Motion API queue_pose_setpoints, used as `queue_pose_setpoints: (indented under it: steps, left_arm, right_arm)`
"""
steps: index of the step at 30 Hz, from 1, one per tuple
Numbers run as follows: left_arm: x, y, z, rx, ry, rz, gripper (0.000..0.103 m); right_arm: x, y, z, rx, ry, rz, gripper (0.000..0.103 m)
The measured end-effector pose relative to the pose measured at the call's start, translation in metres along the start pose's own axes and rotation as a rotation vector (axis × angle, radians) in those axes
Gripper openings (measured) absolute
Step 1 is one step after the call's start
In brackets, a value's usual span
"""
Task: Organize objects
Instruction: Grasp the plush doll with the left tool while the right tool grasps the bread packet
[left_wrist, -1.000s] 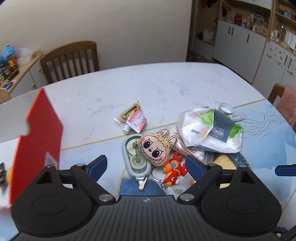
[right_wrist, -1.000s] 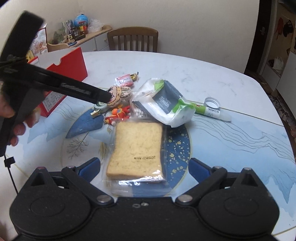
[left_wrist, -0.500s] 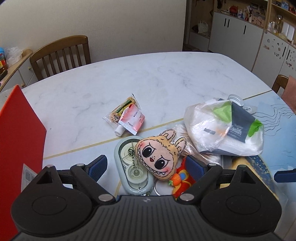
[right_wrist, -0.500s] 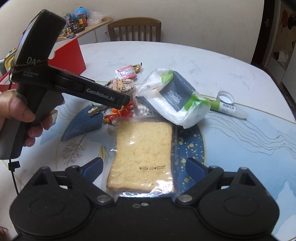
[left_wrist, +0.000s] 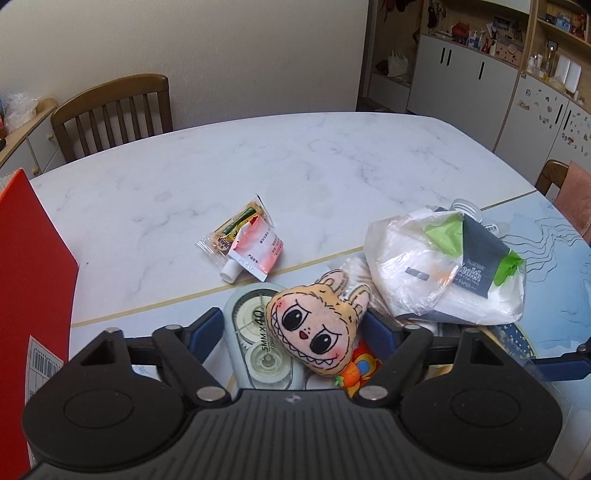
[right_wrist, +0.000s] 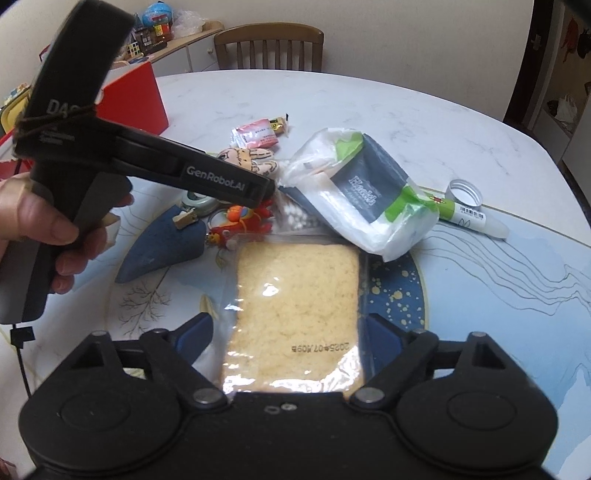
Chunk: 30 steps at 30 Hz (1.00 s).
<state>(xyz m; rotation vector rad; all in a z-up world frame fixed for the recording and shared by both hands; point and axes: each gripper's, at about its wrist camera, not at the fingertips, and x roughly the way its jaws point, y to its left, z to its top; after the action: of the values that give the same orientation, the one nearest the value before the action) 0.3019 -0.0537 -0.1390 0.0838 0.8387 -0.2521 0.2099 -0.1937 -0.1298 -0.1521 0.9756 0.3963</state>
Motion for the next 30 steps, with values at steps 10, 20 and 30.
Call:
queue_pose_setpoints:
  steps: [10, 20, 30]
  left_arm:
    - [-0.01, 0.005, 0.003, -0.03, -0.017, -0.019, 0.047]
    - [-0.044, 0.004, -0.003, -0.029, -0.002, 0.01, 0.047]
    - [-0.095, 0.01, -0.017, -0.117, 0.009, -0.035, 0.047]
  right_arm:
    - [-0.002, 0.003, 0.001, -0.01, -0.008, -0.029, 0.071]
    - [-0.025, 0.014, -0.004, -0.011, -0.042, -0.003, 0.069]
    - [-0.06, 0.021, -0.008, 0.01, -0.073, 0.0, 0.069]
